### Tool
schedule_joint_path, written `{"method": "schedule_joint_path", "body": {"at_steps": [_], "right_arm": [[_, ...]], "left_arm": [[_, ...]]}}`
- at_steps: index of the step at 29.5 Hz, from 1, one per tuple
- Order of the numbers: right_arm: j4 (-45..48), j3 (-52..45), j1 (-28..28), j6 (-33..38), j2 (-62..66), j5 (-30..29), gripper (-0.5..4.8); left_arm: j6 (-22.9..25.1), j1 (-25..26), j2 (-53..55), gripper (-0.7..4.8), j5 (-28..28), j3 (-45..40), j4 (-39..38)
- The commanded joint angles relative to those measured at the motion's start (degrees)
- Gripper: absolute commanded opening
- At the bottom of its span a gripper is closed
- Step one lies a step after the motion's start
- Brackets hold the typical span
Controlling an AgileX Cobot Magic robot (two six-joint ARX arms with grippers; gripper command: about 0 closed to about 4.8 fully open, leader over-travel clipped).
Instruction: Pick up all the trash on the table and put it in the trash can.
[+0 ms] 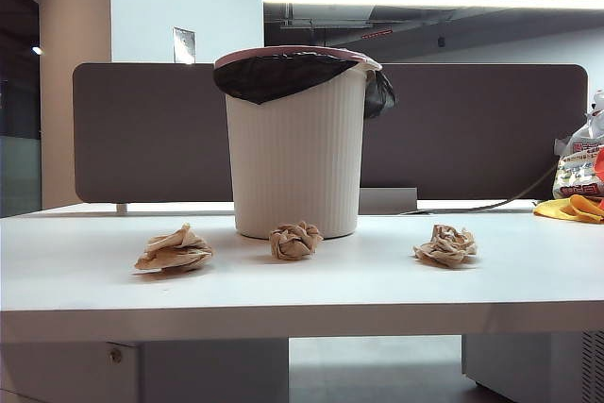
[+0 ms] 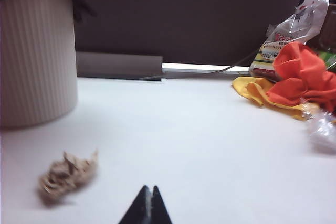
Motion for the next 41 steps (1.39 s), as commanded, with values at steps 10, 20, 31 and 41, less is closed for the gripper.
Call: {"method": "schedule_joint_path", "body": {"at_steps": [10, 20, 31, 41], "right_arm": [[-3.93, 6.75, 0.04, 6.93, 0.26, 3.39, -0.02], [-2.12, 43.21, 0.11, 11.3, 33.94, -9.38, -0.04], [-8.68, 62.18, 22.27, 6.14, 57.18, -8.96, -0.04], [-13.73, 63.43, 41.53, 6.75, 68.0, -7.5, -0.04]], "left_arm": [[-13.35, 0.02, 0.07, -0.05, -2.23, 4.68, 0.96], [-9.79, -0.02, 15.74, -0.06, 1.51, 31.39, -12.04], [-7.15, -0.44, 35.08, -0.05, 14.16, 52.22, -32.17], [-3.78, -21.42, 52.26, -0.05, -5.16, 52.19, -31.78]]}}
